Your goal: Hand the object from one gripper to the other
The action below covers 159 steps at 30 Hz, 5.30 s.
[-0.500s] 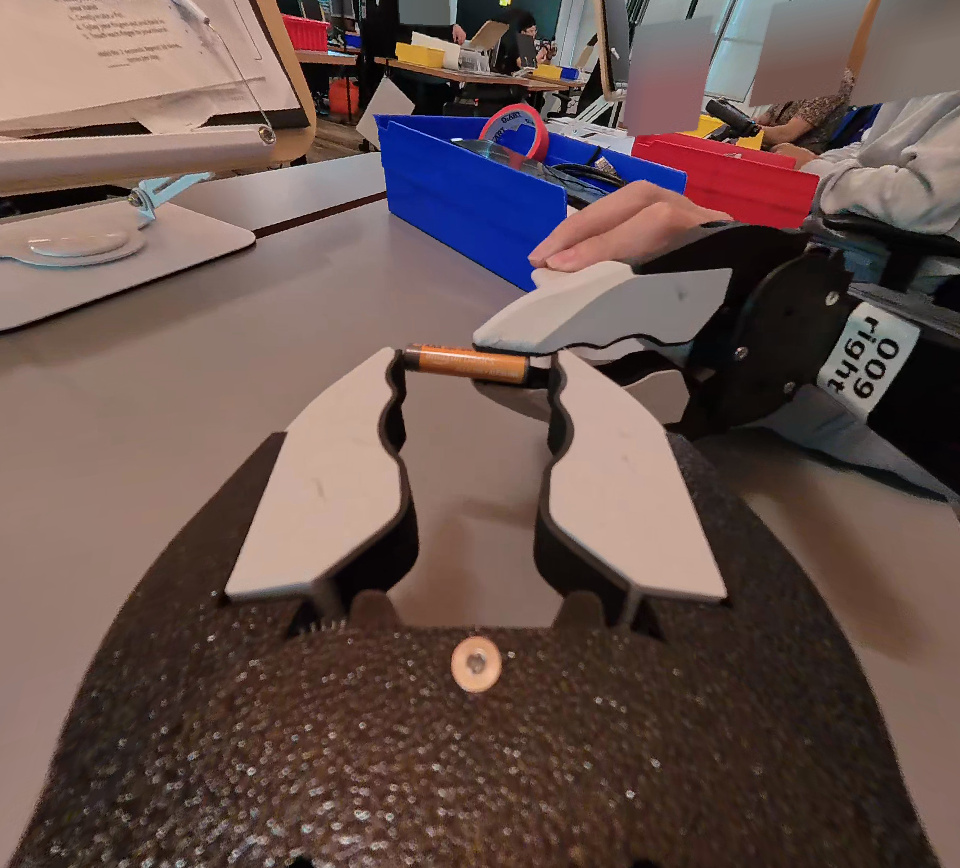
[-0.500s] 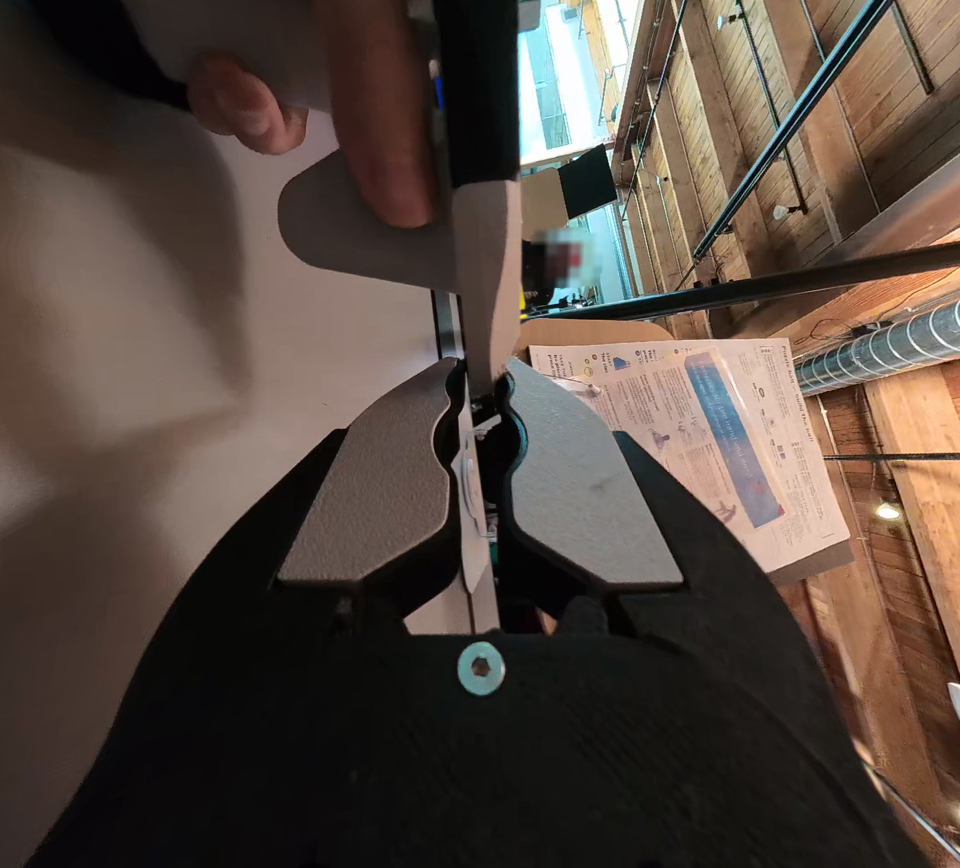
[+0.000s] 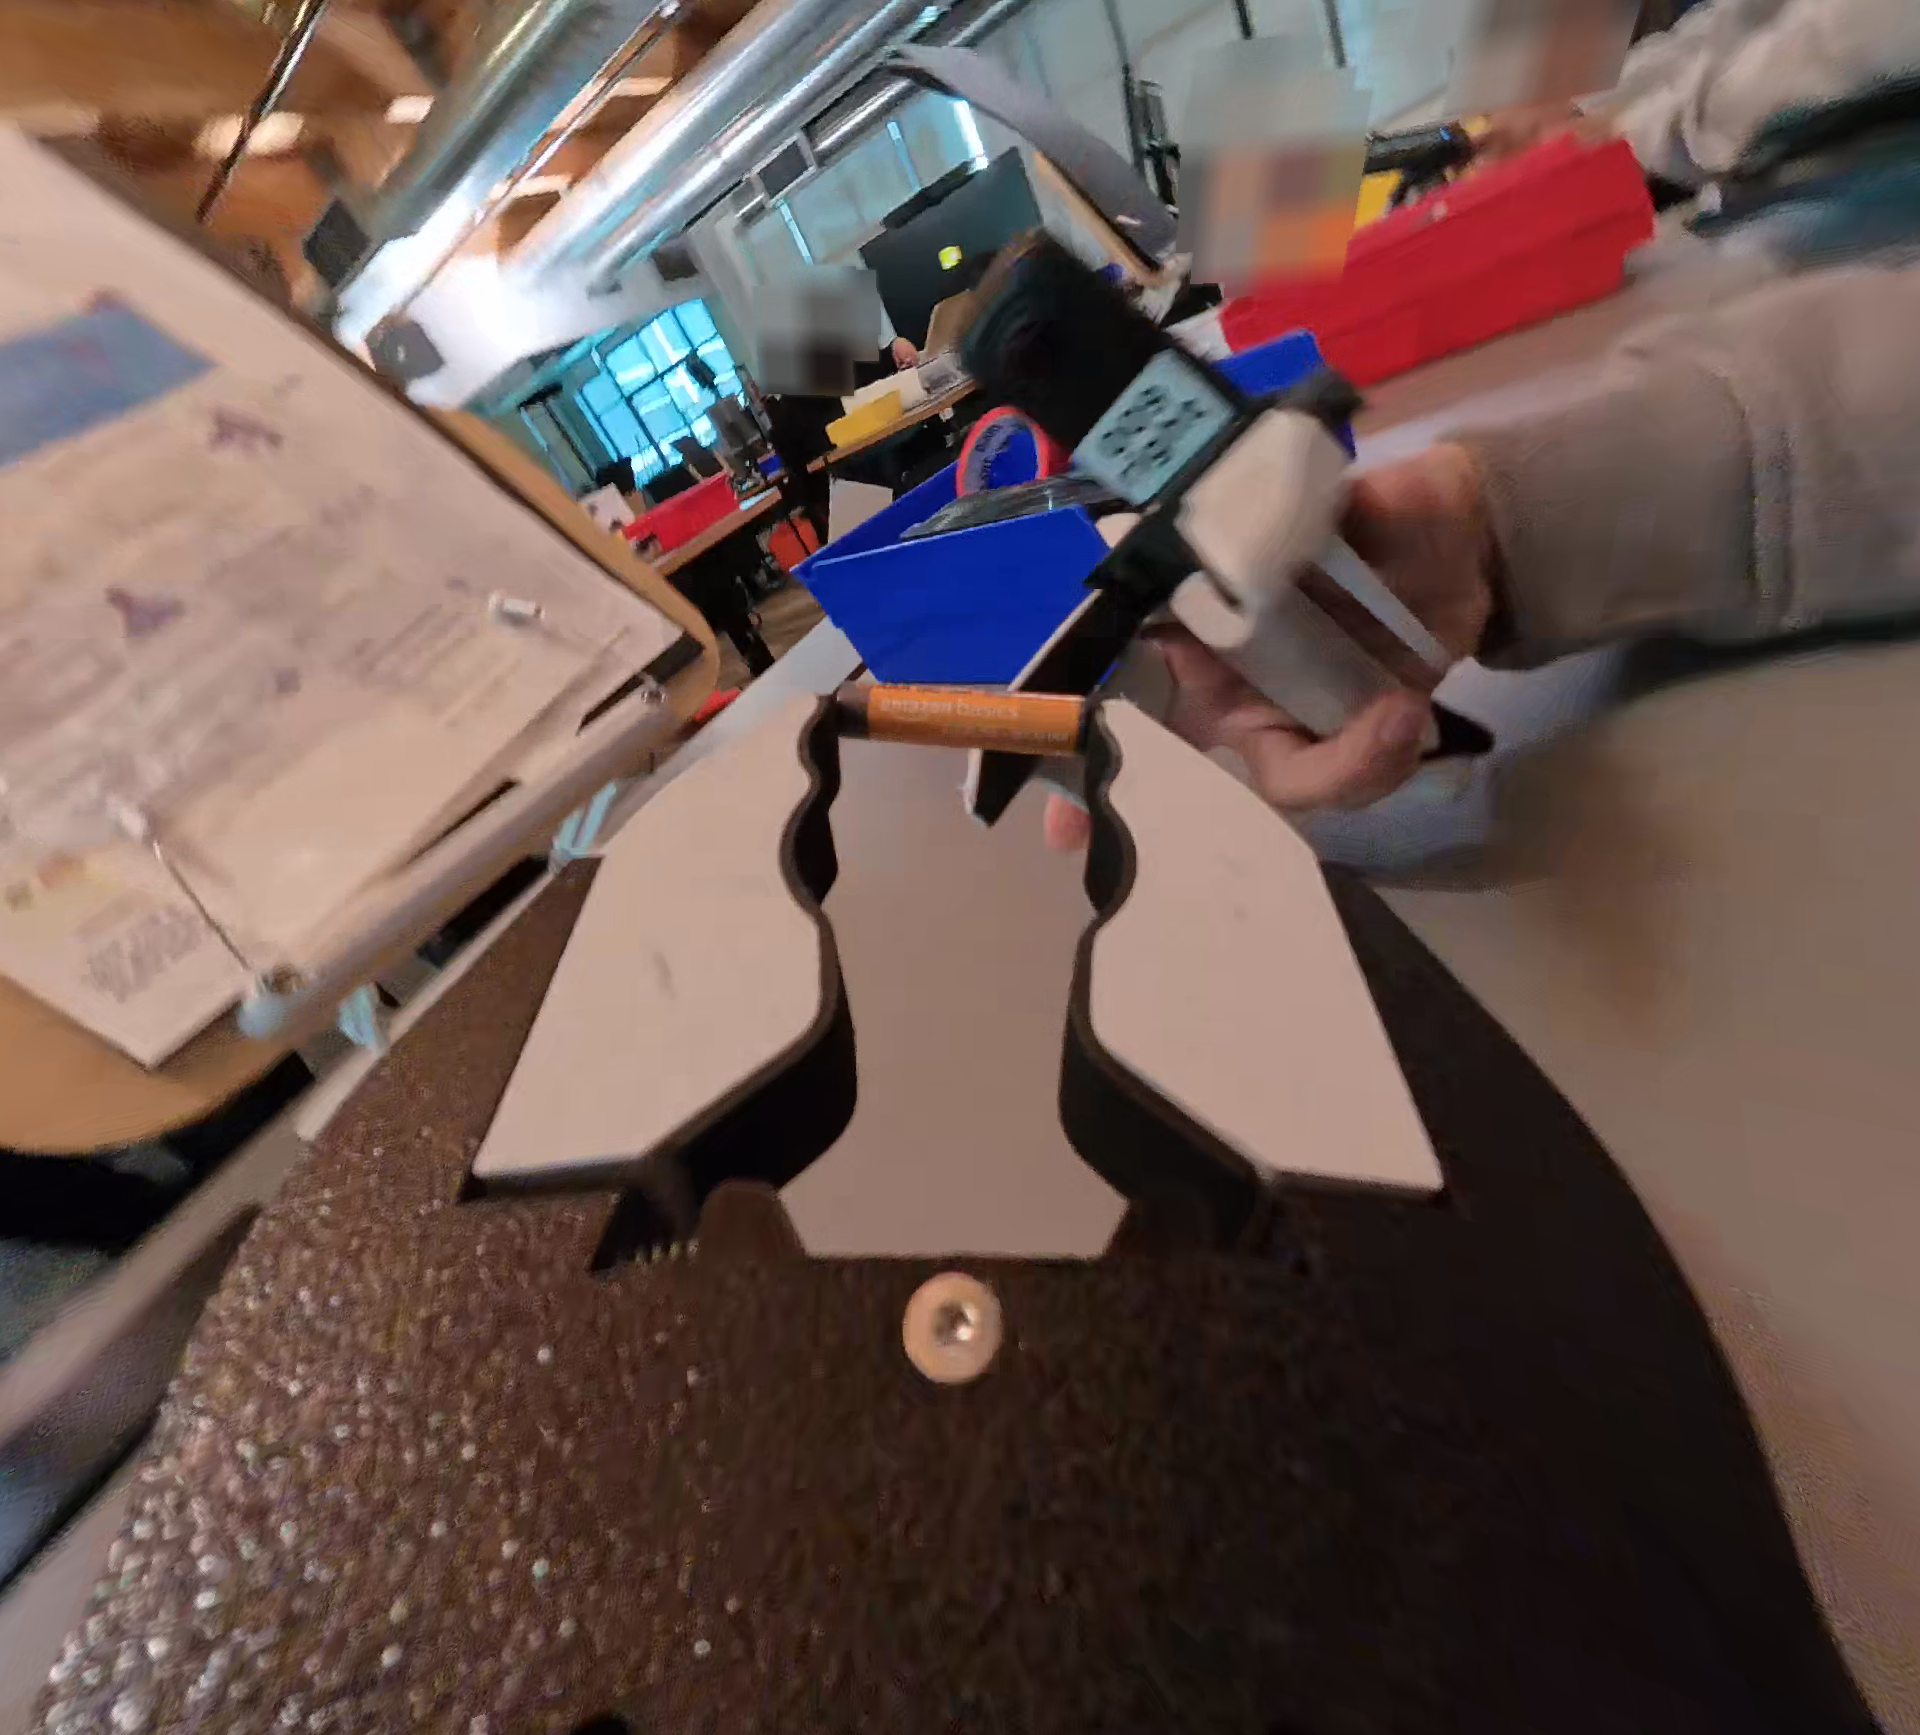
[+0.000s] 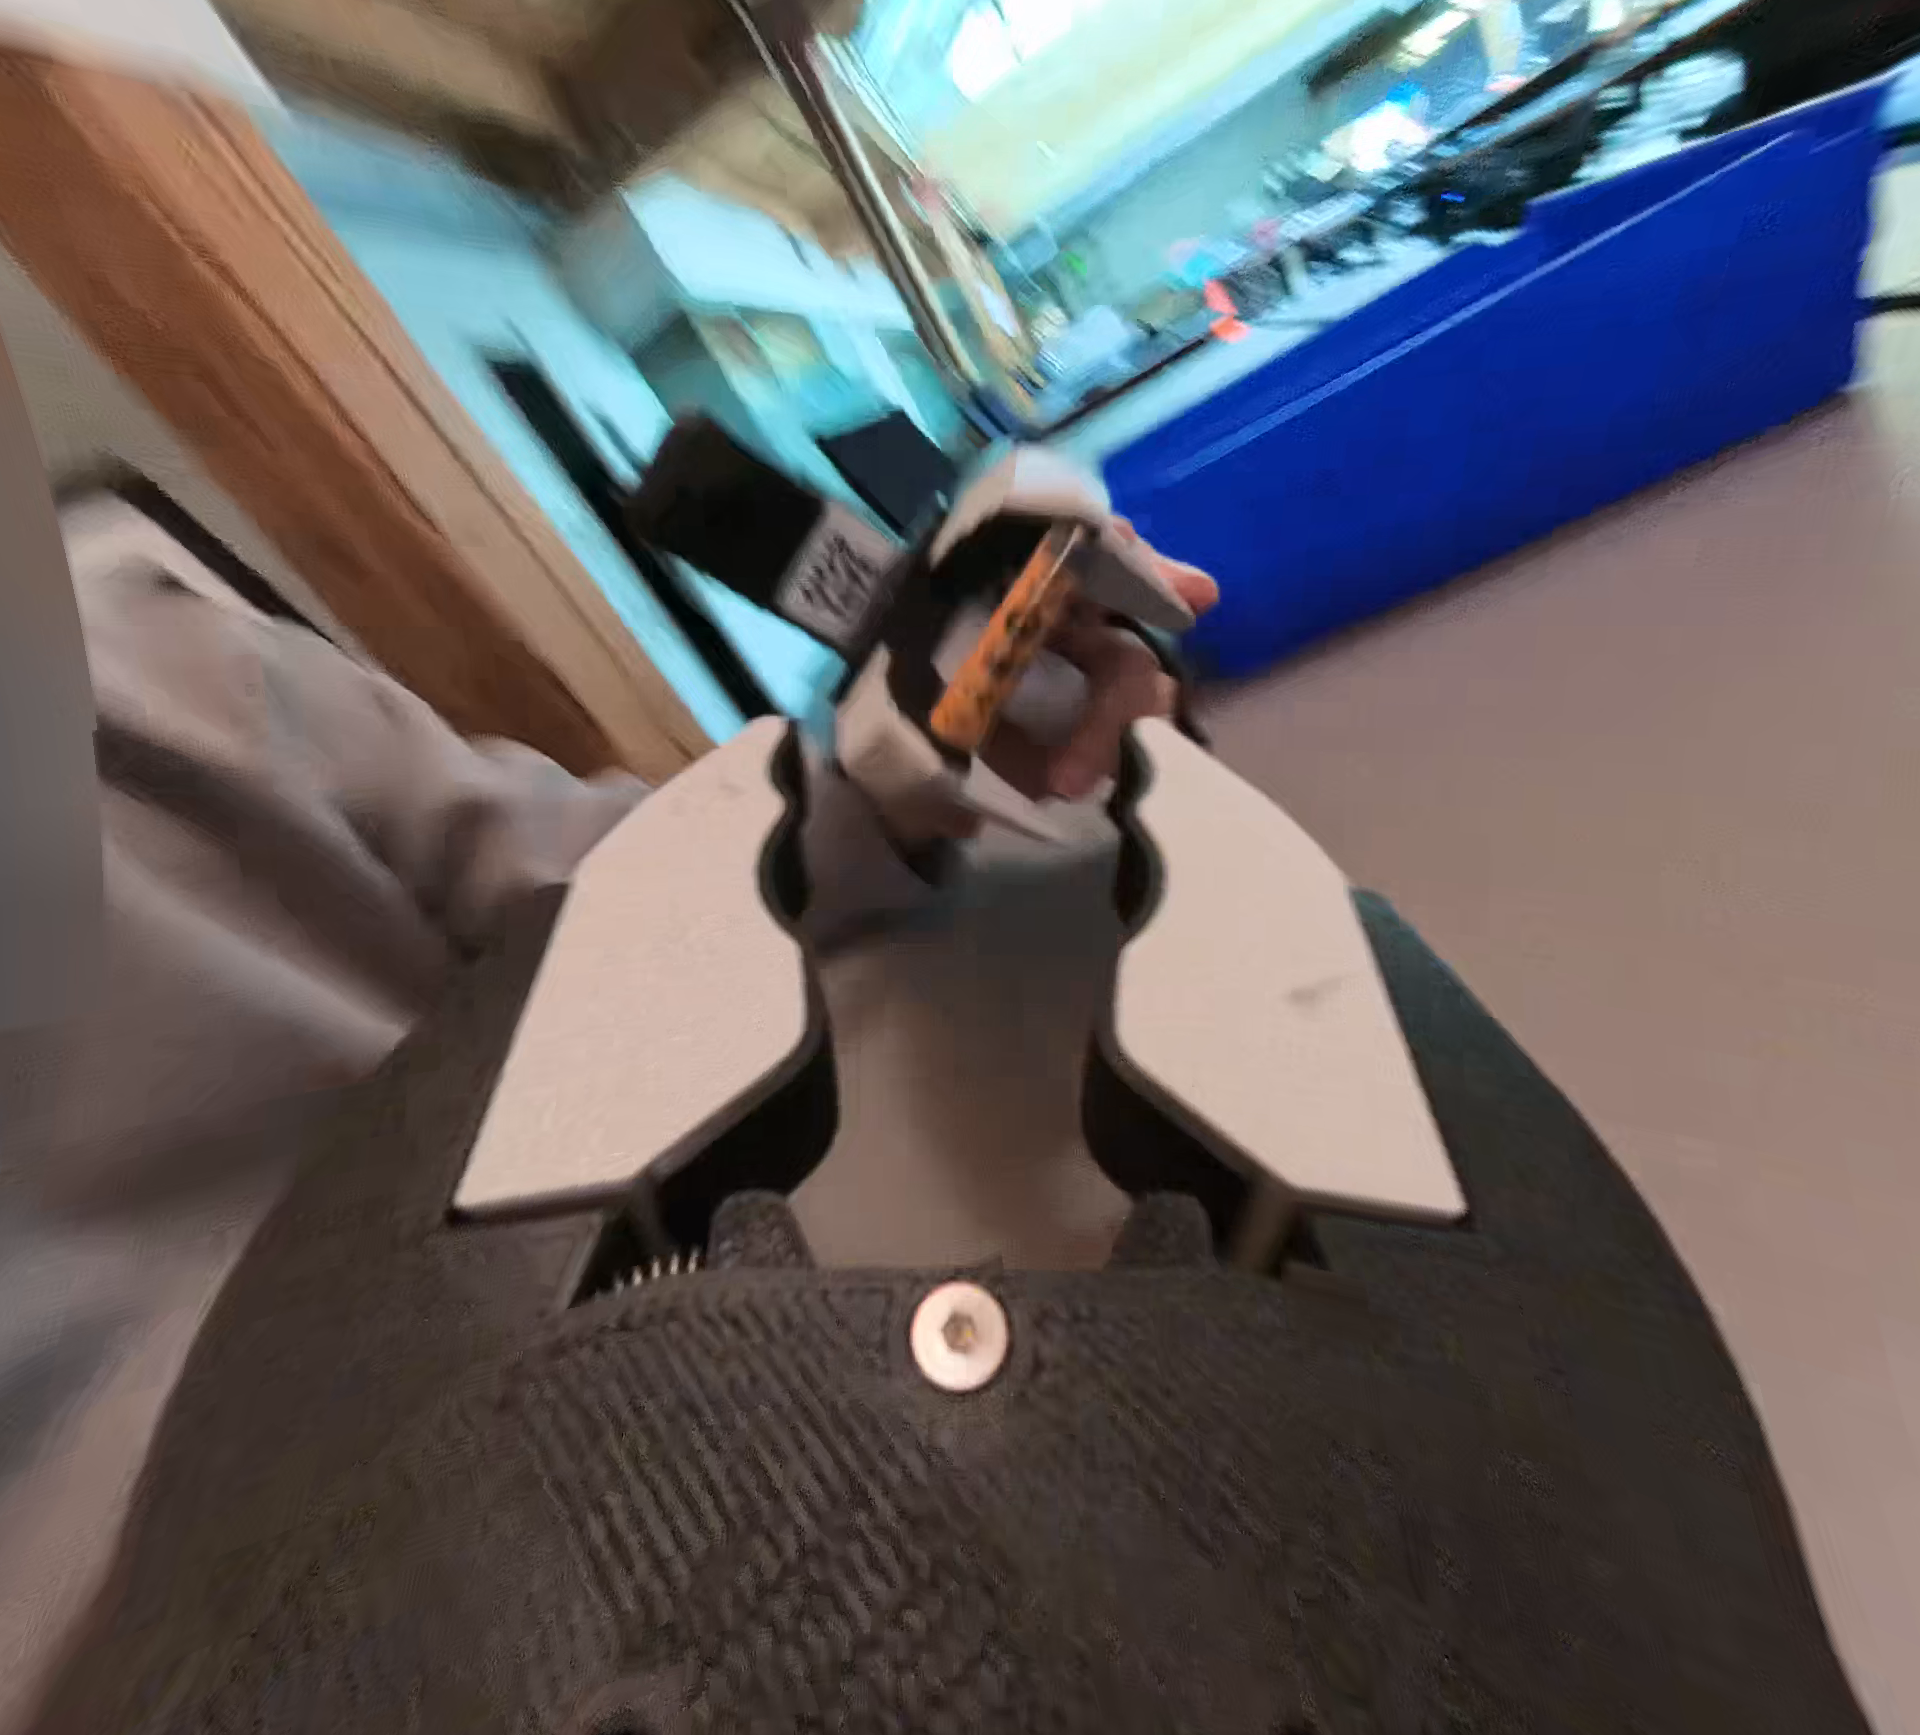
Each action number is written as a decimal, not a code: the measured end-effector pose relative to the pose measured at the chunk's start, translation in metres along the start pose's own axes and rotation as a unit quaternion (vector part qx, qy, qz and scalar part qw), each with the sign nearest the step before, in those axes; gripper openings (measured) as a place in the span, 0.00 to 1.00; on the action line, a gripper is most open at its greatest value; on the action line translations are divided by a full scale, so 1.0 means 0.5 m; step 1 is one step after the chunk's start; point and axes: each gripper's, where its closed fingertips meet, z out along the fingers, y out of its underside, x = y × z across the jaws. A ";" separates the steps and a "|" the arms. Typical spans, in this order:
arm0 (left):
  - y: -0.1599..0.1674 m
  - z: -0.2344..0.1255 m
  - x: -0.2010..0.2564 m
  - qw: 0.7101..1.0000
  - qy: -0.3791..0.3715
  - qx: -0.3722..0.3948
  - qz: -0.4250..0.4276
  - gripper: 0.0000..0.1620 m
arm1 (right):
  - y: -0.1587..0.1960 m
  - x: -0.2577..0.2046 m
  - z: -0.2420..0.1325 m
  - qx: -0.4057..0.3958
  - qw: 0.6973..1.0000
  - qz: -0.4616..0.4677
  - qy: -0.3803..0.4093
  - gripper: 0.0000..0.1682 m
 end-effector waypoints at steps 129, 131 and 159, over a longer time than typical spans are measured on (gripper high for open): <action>0.000 0.006 -0.034 0.935 -0.050 0.065 -0.345 0.06 | -0.024 0.056 0.022 -0.023 0.790 -0.510 0.340 0.08; 0.001 0.007 -0.034 0.935 -0.050 0.064 -0.345 0.06 | -0.024 0.058 0.020 -0.026 0.788 -0.512 0.341 0.07; -0.050 -0.017 -0.005 0.923 0.089 0.118 -0.355 0.06 | -0.019 0.004 0.022 0.081 0.996 -0.019 0.021 0.07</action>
